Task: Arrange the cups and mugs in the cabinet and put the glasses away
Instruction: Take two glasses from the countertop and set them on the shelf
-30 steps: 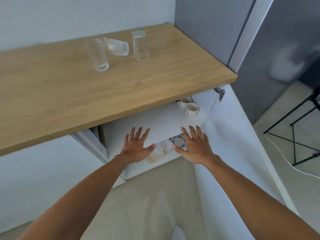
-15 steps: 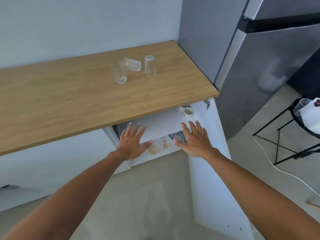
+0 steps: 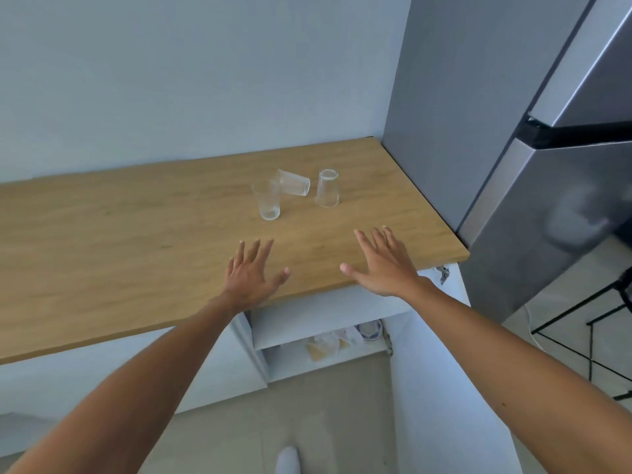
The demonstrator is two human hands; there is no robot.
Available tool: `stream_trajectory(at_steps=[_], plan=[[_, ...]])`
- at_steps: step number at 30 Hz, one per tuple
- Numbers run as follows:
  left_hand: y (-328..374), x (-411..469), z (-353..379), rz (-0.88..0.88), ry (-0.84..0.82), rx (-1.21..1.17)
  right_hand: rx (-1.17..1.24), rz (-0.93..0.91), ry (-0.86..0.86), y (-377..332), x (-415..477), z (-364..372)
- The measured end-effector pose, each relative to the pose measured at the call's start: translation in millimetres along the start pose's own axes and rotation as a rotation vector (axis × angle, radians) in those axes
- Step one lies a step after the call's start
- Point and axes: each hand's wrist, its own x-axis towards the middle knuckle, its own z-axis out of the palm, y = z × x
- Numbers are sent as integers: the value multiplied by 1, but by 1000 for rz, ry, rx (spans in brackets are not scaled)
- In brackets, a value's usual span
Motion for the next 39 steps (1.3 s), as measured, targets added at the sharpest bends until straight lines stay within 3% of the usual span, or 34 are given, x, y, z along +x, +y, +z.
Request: stream_trajectory(at_steps=[15, 22, 28, 39], plan=[[-52, 153, -12, -189, 45, -328, -62, -121, -25, -3, 207, -39], [-48, 190, -3, -125, 181, -577, -103, -260, -91, 9, 282, -47], [-49, 206, 6, -210, 212, -723, -193, -386, -185, 6, 320, -53], [-46, 214, 10, -219, 278, -710, -366, -463, -288, -5, 335, -62]])
